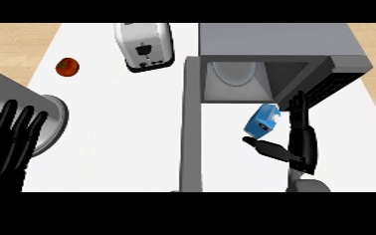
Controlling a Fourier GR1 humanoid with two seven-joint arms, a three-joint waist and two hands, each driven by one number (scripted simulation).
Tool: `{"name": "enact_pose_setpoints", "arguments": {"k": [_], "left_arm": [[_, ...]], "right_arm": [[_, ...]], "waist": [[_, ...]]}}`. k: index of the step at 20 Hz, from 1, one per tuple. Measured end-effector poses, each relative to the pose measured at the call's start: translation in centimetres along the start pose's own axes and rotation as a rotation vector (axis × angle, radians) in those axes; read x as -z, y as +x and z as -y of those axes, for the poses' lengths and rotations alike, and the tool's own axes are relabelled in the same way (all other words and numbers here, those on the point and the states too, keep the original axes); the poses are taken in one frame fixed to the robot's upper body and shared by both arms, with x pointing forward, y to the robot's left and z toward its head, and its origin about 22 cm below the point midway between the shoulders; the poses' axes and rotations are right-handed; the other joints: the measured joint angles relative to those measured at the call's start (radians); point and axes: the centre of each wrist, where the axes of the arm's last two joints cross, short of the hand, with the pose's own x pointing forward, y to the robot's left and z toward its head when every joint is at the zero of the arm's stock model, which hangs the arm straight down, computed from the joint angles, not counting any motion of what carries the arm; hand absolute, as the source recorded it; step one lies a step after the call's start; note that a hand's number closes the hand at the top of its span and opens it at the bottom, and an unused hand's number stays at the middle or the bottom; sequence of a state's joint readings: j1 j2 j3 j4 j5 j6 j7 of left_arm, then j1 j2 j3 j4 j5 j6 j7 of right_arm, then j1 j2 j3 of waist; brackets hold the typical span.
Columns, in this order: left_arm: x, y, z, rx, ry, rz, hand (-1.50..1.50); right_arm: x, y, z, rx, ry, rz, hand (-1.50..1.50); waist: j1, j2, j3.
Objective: Pick up the milk, place it into the microwave and close the microwave
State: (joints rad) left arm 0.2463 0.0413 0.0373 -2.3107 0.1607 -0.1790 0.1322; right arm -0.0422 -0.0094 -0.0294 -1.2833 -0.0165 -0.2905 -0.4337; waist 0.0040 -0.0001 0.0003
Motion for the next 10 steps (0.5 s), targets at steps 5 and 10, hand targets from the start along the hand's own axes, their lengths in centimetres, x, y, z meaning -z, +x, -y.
{"name": "enact_pose_setpoints", "arguments": {"k": [5, 10], "left_arm": [[-0.4, -0.3, -0.6, 0.007, 0.005, 0.003, -1.50], [-1.1, 0.4, -0.7, 0.010, 0.003, -0.003, -1.50]], "right_arm": [[0.1, -3.0, 1.0, 0.046, -0.001, -0.015, -1.50], [-0.5, -5.7, 0.7, 0.053, -0.007, -0.016, -1.50]], "waist": [[0.002, 0.000, 0.000], [0.004, 0.001, 0.000]]}}
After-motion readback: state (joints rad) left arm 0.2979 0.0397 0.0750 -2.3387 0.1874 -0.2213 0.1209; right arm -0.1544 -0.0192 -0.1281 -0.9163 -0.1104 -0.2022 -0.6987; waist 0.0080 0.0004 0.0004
